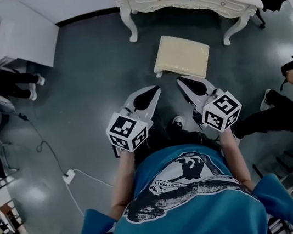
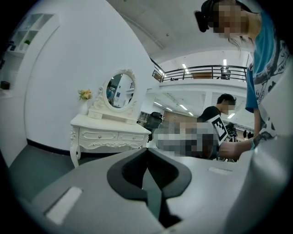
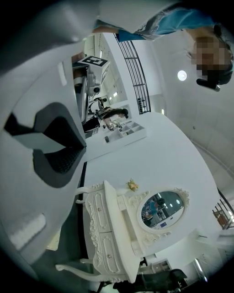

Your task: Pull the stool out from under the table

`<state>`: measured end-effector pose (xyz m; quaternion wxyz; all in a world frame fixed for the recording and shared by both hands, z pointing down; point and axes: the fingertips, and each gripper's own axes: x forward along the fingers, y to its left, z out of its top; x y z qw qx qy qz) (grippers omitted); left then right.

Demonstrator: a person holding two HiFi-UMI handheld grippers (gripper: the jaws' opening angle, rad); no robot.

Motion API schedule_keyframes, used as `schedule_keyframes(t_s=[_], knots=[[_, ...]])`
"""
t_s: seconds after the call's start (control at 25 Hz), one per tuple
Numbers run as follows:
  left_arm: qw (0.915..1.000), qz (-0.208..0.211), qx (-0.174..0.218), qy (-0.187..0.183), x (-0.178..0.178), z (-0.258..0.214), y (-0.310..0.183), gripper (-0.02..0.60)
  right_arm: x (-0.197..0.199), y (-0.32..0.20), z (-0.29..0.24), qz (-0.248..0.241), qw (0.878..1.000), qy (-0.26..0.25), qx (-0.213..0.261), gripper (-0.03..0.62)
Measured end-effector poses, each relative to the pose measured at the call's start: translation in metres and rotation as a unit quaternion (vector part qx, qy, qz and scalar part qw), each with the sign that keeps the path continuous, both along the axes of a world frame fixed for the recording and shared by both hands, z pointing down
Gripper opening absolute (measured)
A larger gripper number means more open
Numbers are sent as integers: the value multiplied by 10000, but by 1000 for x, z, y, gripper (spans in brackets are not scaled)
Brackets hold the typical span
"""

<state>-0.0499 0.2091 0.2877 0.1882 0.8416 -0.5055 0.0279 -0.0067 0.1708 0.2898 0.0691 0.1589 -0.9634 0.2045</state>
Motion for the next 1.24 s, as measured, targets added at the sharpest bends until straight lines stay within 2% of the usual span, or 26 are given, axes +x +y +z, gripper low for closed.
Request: schedule_keyframes(t_s=[0.52,1.24], knots=[[9998,-182,120,-43,22,-8,18,0,15,20,-9,-452,9987,-55,245,0],[9998,-20,168,-63,31,-12,17,0,19,28,-4,-561,9975,105,421,0]])
